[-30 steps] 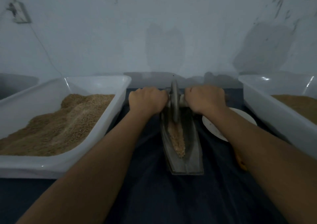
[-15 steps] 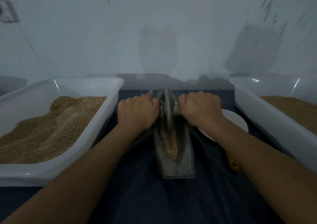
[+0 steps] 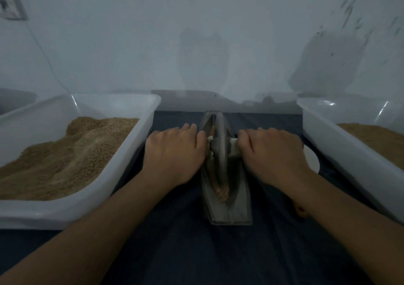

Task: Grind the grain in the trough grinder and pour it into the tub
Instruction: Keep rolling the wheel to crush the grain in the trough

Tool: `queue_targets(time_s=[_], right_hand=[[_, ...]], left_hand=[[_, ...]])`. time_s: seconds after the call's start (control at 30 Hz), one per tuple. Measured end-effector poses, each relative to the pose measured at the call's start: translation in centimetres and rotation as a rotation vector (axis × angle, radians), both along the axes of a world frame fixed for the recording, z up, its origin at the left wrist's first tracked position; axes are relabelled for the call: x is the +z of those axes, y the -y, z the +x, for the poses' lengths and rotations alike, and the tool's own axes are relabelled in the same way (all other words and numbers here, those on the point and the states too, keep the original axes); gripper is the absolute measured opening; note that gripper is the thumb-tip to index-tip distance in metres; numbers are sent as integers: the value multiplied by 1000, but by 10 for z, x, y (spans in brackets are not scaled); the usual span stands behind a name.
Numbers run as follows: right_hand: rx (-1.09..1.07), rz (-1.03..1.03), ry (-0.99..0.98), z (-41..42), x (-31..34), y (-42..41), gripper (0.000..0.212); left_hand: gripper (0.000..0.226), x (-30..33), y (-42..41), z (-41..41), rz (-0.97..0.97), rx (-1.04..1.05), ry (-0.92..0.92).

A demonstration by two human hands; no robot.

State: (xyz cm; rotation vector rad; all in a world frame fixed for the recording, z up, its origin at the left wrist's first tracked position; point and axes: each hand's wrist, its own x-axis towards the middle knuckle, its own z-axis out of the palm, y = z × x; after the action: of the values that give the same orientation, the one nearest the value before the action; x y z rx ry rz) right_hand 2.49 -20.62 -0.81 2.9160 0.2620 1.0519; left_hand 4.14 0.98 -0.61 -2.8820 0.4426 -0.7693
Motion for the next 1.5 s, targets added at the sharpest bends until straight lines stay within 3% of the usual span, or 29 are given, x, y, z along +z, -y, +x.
queue_targets(time_s=[0.07, 0.1, 0.23, 0.3, 0.4, 0.47, 0.57, 0.67, 0.73, 0.87, 0.93, 1.0, 1.07, 1.13, 1.23, 1.37, 1.43, 1.5], right_hand=[[1, -150, -34, 24, 7, -8, 42], [-22, -127, -71, 40, 11, -11, 43], [-112, 21, -207, 87, 29, -22, 46], [-121, 79, -232, 77, 32, -23, 46], [-68, -116, -107, 35, 16, -15, 30], [-36, -98, -51, 2, 4, -4, 42], [-7, 34, 29, -19, -5, 1, 57], [-49, -161, -10, 3, 6, -9, 31], [-55, -87, -157, 33, 15, -14, 18], [-171, 159, -403, 77, 26, -13, 36], [-161, 104, -355, 68, 22, -8, 30], [-71, -82, -123, 43, 7, -5, 21], [-111, -166, -52, 13, 4, -9, 39], [-68, -38, 64, 7, 2, -6, 52], [-108, -114, -54, 27, 3, -2, 56], [-167, 170, -255, 67, 15, -10, 49], [-183, 260, -240, 71, 17, -12, 50], [-155, 129, -146, 65, 8, -7, 57]], left_hand=[[40, 3, 6, 22, 42, 31, -55], [38, 5, 8, 37, -9, 67, -114], [48, 18, 15, 75, -406, 208, -430], [45, 17, 16, 68, -335, 189, -373], [37, 7, 7, 28, -8, 40, -52], [45, 1, -1, -7, 91, -80, 60], [50, -2, -12, -25, 162, -140, 85], [36, 1, -6, -4, 199, -46, 31], [22, 6, 7, 23, 175, 25, 10], [28, 25, 23, 64, 72, 77, -105], [31, 23, 22, 57, 47, 96, -118], [31, 11, 15, 33, 21, 71, -57], [31, -2, 3, 7, 23, -42, 50], [34, -8, -9, -7, 57, -115, 82], [46, -1, 0, 8, -28, 42, -18], [45, 24, 28, 55, -187, 203, -163], [50, 31, 30, 60, -205, 221, -173], [47, 24, 25, 50, -78, 196, -138]])
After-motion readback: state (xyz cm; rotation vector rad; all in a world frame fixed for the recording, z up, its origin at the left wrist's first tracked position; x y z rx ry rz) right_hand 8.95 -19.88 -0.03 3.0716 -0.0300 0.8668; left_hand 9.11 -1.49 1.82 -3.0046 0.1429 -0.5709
